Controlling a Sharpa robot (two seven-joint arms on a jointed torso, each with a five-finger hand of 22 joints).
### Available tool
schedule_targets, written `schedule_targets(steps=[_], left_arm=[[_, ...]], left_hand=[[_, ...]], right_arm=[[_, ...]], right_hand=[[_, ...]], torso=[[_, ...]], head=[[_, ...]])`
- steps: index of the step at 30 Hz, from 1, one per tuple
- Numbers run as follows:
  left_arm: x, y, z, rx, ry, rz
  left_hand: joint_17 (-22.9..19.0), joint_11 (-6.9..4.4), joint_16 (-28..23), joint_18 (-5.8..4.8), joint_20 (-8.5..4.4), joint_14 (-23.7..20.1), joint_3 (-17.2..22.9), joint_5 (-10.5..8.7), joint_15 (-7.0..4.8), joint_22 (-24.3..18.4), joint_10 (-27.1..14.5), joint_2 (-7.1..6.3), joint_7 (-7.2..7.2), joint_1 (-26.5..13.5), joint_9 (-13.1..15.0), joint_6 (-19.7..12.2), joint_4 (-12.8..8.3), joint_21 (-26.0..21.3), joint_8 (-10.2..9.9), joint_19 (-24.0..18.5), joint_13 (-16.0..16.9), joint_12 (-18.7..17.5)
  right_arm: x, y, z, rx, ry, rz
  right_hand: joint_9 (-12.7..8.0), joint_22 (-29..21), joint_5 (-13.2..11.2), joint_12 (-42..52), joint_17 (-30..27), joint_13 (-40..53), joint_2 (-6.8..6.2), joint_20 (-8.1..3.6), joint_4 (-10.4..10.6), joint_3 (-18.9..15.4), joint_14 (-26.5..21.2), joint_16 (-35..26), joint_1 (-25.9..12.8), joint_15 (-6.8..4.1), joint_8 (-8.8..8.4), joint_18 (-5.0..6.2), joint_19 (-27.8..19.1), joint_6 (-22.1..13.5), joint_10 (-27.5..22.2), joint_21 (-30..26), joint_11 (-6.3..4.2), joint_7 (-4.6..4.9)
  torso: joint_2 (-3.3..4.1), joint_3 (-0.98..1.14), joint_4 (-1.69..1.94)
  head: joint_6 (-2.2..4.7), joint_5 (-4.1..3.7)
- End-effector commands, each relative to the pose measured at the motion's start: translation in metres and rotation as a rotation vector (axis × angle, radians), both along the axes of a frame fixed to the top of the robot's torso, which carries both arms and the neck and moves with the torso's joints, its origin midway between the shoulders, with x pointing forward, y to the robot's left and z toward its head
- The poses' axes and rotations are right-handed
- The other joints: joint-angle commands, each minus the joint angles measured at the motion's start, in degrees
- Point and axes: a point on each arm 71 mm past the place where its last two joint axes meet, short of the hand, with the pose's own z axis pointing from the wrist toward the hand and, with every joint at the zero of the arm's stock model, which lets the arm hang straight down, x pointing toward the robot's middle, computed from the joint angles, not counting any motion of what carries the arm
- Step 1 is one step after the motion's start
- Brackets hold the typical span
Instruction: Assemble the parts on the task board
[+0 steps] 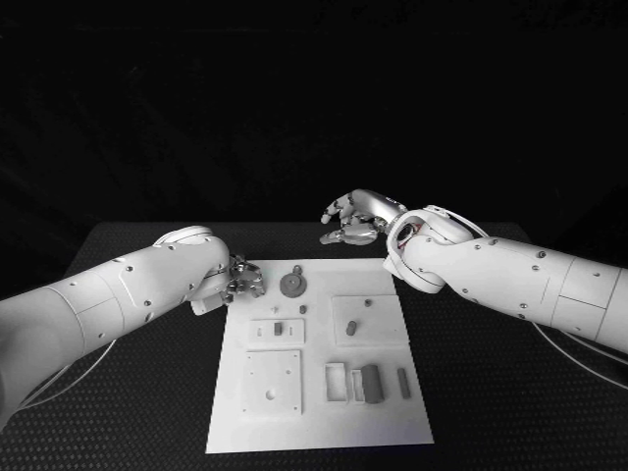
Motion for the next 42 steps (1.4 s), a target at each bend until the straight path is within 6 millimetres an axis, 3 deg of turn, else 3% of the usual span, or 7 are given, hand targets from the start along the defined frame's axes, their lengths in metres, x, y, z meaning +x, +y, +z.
schedule_targets(steps=[1, 9, 20, 29, 42], left_arm=[[-0.003, 0.001, -0.004, -0.021, 0.018, -0.001], [-0.008, 0.008, -0.005, -0.062, 0.044, 0.017], [-0.032, 0.017, 0.002, -0.127, 0.109, -0.001], [-0.049, 0.019, 0.006, -0.128, 0.13, -0.031], [-0.056, 0.012, 0.003, -0.059, 0.172, -0.091]], left_hand=[[-0.1, -0.4, 0.2, 2.57, -0.35, 0.1, 0.5, 0.26, -0.58, 1.2, 0.0, 0.74, 0.01, 1.1, 0.1, 0.8, 0.0, 0.2, 0.4, -0.2, -0.1, 0.2], [-0.2, -0.72, 0.3, 2.43, -0.47, 0.1, 1.0, 0.26, -0.84, 1.2, 0.2, 0.91, -0.33, 1.0, 0.0, 2.0, 0.0, 0.4, 1.4, -0.2, -0.2, 0.3], [-0.4, -1.19, 0.3, 2.24, -0.67, 0.2, 1.2, 0.48, -1.26, 1.2, 0.3, 1.15, -0.84, 0.5, 0.3, 3.2, 0.0, 0.5, 2.5, -0.3, -0.4, 0.3], [-0.7, -1.64, 0.5, 1.95, -1.03, 0.4, 1.7, 4.91, -1.67, 1.2, 0.6, 1.36, -1.3, -1.1, 0.3, 4.0, -0.3, 0.7, 3.6, -0.2, -0.6, 0.3], [-0.7, -1.84, 0.9, 1.76, -1.32, 0.6, 1.8, 6.34, -1.84, 1.2, 1.0, 1.99, -1.5, -2.7, 0.2, 4.2, -0.7, 1.0, 4.2, -0.1, -0.8, 0.4]], right_arm=[[0.0, 0.001, 0.0, -0.007, 0.007, 0.009], [0.0, -0.001, -0.001, -0.008, 0.008, 0.006], [0.001, -0.008, -0.001, -0.012, 0.009, -0.008], [0.001, -0.009, -0.001, -0.014, 0.009, -0.011], [0.001, -0.009, -0.001, -0.015, 0.011, -0.01]], right_hand=[[0.0, 0.7, 0.4, -0.1, 0.0, -0.1, 0.35, -0.18, -0.3, -0.1, -0.2, -0.3, 0.0, 0.08, -0.13, 3.52, 0.2, -1.1, -0.5, -0.4, 0.0, 1.61], [0.0, 0.7, 0.4, -0.1, 0.0, -0.1, 0.36, -0.17, -0.3, -0.1, -0.2, -0.3, -0.1, 0.08, -0.13, 3.52, 0.2, -1.1, -0.5, -0.4, 0.0, 1.61], [0.0, 0.7, 0.4, -0.1, 0.0, -0.1, 0.37, -0.17, -0.3, -0.1, -0.2, -0.3, -0.1, 0.09, -0.13, 3.52, 0.2, -1.1, -0.5, -0.4, 0.0, 1.61], [0.0, 0.7, 0.4, -0.1, 0.0, -0.1, 0.36, -0.18, -0.4, -0.1, -0.2, -0.3, 0.0, 0.09, -0.13, 3.52, 0.2, -1.1, -0.5, -0.4, 0.0, 1.61], [0.0, 0.7, 0.4, -0.1, 0.0, -0.1, 0.38, -0.19, -0.4, 0.0, -0.2, -0.3, 0.1, 0.08, -0.14, 3.52, 0.2, -1.1, -0.5, -0.4, 0.0, 1.61]], torso=[[0.01, 0.0, 0.01], [-0.05, 0.0, 0.05], [-0.18, -0.03, 0.19], [-0.15, -0.13, 0.17], [0.03, -0.07, 0.02]], head=[[0.05, 0.03], [0.12, -0.01], [0.02, -0.01], [0.02, 0.21], [-0.15, 0.48]])
